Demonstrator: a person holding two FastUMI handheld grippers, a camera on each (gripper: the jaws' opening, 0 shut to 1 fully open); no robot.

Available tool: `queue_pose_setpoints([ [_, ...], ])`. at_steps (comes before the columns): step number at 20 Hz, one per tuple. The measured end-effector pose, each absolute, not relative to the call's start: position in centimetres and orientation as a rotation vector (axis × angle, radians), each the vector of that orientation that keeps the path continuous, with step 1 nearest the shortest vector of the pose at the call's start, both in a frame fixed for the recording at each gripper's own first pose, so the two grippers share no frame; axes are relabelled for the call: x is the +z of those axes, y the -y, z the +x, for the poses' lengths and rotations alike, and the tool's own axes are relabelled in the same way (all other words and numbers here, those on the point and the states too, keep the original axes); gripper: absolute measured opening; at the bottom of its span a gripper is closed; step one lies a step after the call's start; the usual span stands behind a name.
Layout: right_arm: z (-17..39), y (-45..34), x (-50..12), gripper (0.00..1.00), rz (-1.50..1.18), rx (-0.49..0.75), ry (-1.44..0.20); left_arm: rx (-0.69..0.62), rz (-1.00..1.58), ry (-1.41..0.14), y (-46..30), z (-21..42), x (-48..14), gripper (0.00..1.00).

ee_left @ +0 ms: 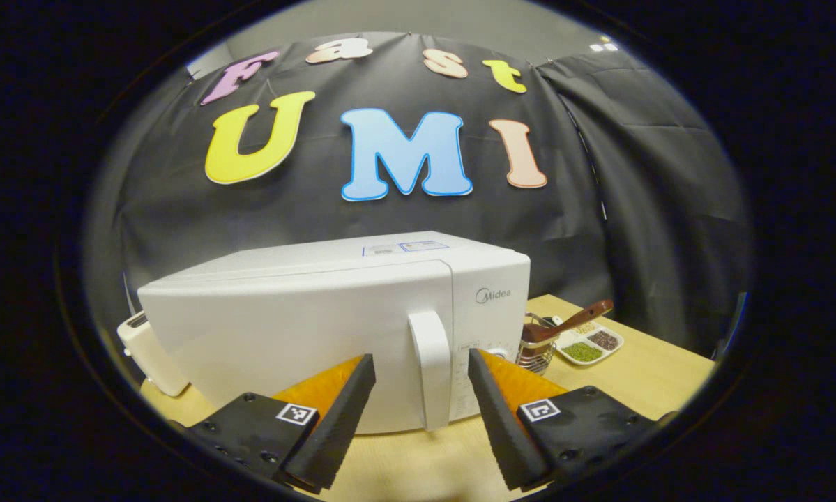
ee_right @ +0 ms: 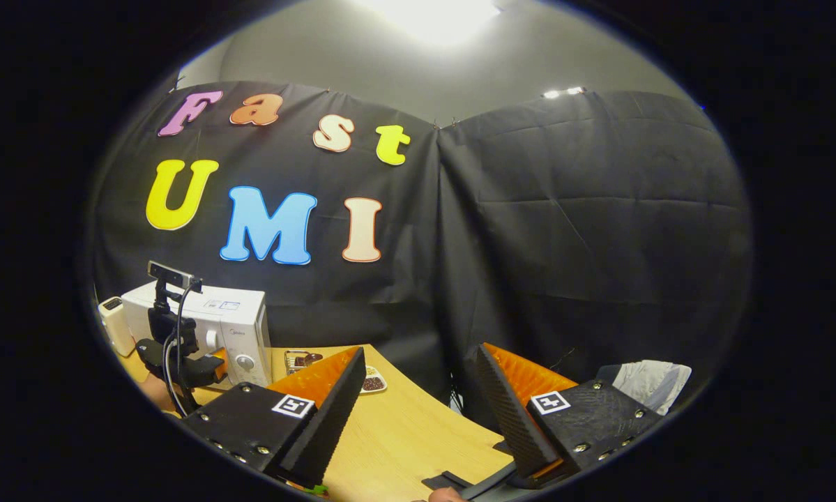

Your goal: Open the microwave oven with the left hand, put the food in, and close the microwave oven.

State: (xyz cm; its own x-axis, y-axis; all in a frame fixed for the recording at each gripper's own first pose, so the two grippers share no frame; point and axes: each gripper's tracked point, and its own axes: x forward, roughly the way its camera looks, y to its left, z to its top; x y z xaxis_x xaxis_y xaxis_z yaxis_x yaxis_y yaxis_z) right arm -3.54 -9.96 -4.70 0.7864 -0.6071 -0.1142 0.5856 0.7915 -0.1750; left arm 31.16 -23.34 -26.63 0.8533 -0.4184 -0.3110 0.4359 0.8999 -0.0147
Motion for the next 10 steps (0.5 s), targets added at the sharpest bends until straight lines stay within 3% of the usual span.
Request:
queue_pose_setpoints([
  [2,-3.9,9.9,-4.8,0.97,-0.128,-0.654,-0.175,-0.461,0.058,-0.304,23.9,31.3,-26.5,0.82],
  [5,-3.9,9.6,-4.9,0.97,-0.130,-0.654,-0.176,-0.477,0.073,-0.293,24.8,31.5,-26.2,0.55],
  [7,-4.2,9.5,-5.0,0.97,-0.143,-0.649,-0.180,-0.451,0.096,-0.302,24.4,32.0,-26.4,0.46],
  [8,-4.1,9.4,-5.0,0.97,-0.144,-0.641,-0.182,-0.451,0.089,-0.297,24.5,32.0,-26.3,0.35],
  [10,-4.0,9.1,-5.4,0.97,-0.139,-0.624,-0.191,-0.441,0.078,-0.309,24.3,31.8,-26.3,0.35],
])
